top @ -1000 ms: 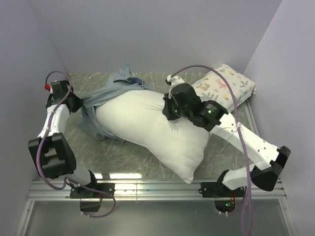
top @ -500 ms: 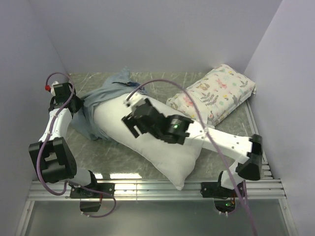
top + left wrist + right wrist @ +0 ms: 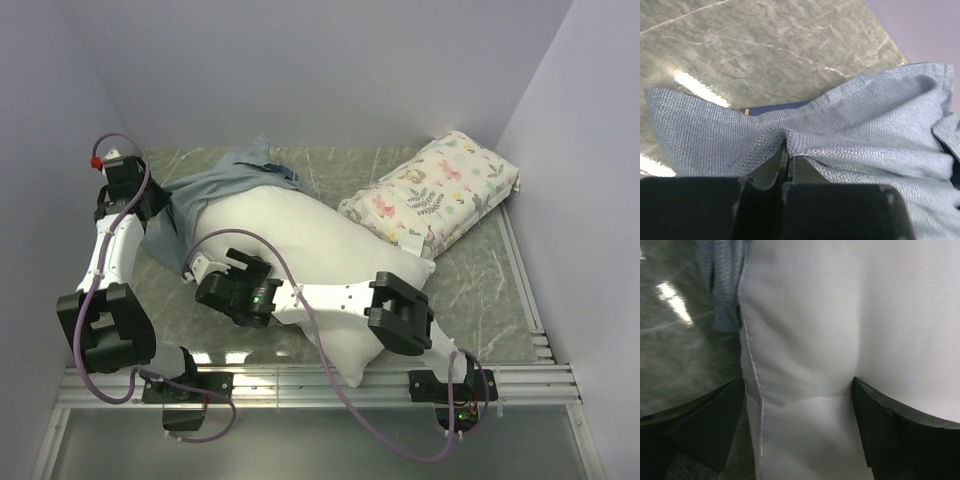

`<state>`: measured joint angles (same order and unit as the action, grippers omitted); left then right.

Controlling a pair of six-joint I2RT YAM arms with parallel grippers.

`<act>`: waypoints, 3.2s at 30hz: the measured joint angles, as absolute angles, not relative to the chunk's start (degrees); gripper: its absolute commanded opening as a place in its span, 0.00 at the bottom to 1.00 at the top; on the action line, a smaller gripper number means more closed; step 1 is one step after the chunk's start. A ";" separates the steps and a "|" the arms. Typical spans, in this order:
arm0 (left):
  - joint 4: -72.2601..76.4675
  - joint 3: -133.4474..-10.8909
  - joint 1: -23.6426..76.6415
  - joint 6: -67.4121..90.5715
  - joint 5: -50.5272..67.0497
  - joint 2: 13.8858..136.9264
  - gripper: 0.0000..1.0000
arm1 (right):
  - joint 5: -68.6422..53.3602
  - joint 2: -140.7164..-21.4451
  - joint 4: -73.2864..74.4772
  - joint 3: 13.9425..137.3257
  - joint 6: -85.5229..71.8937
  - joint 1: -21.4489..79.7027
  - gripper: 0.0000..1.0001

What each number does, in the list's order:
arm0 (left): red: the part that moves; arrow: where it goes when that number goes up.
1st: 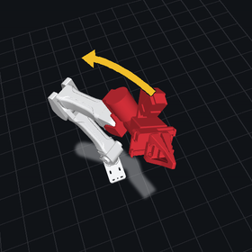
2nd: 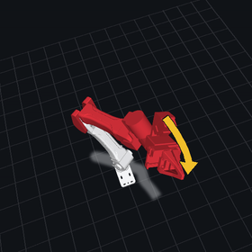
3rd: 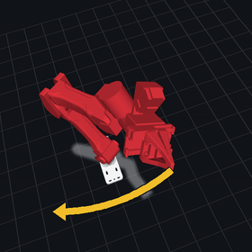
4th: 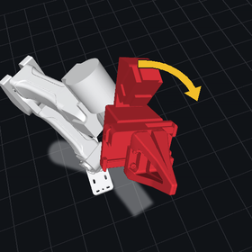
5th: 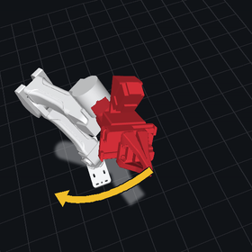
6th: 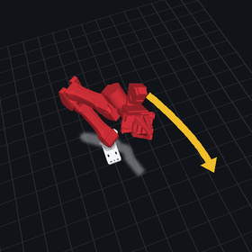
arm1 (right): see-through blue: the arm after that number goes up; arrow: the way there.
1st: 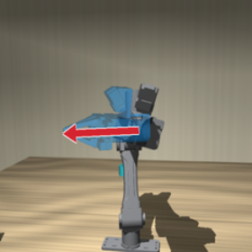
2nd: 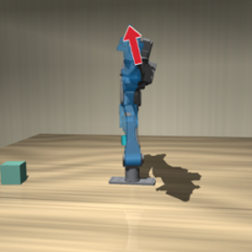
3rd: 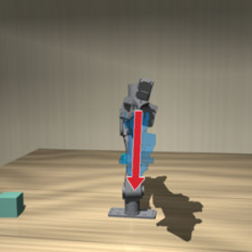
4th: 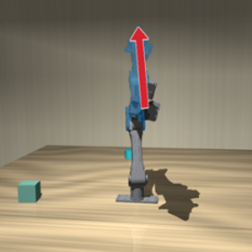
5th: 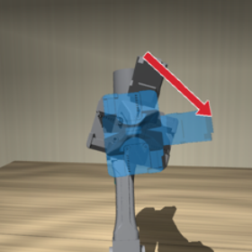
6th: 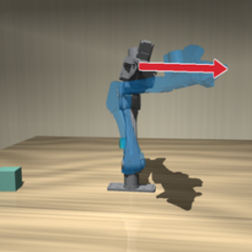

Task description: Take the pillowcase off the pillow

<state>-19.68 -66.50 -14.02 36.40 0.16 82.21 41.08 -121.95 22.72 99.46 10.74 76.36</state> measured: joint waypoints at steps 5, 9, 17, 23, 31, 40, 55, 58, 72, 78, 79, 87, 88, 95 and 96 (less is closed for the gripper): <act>-20.53 -68.36 -13.67 35.31 2.68 82.21 0.04 | 46.39 -123.94 22.74 101.36 11.75 74.50 0.07; -21.67 -70.30 -12.75 34.17 4.62 82.21 0.41 | 46.74 -123.94 25.36 105.25 10.50 72.18 0.00; -25.34 -81.58 -7.90 31.51 5.96 81.82 0.84 | 32.58 -123.90 42.26 125.01 0.56 64.14 0.00; -26.85 -86.15 -2.83 30.65 4.10 75.40 0.86 | 19.84 -120.16 45.19 129.93 -8.03 54.83 0.00; -20.05 -69.30 4.75 31.83 2.52 64.90 0.87 | 12.91 -116.42 47.03 126.32 -12.27 53.56 0.00; -17.34 -60.01 12.34 36.60 -4.38 69.17 0.52 | 10.41 -116.11 47.59 125.47 -14.00 53.84 0.00; -18.68 -63.86 0.78 40.45 -15.46 71.70 0.01 | 5.82 -97.58 42.94 107.85 -14.61 54.00 0.00; -19.03 -66.24 -2.85 41.06 -12.29 74.06 0.00 | 3.57 -93.38 41.10 103.22 -14.87 54.50 0.00; -19.16 -74.28 -10.33 41.15 -10.37 92.40 0.00 | 3.97 -79.15 43.00 96.42 -15.14 54.54 0.00; -19.90 -74.48 -11.40 41.12 -11.03 92.86 0.00 | 9.17 -79.35 44.73 99.11 -15.68 52.60 0.00; -20.16 -74.59 -11.94 41.12 -10.92 92.84 0.00 | 10.09 -79.35 44.84 99.55 -15.75 52.10 0.00; -22.39 -76.47 -19.84 41.17 -9.13 89.76 0.00 | 14.74 -79.57 44.99 106.04 -16.05 48.29 0.00; -22.61 -76.95 -20.62 41.15 -9.04 88.75 0.00 | 15.25 -79.79 44.66 106.78 -16.05 48.10 0.00; -22.94 -80.82 -23.33 41.01 -7.75 79.83 0.00 | 16.78 -80.62 39.97 104.66 -16.75 45.39 0.00; -22.57 -81.03 -23.55 41.01 -7.05 78.96 0.00 | 16.60 -80.73 39.68 104.07 -16.95 44.82 0.00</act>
<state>-22.57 -81.03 -23.55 41.01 -7.05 78.96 16.60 -80.73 39.68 104.07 -16.95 44.82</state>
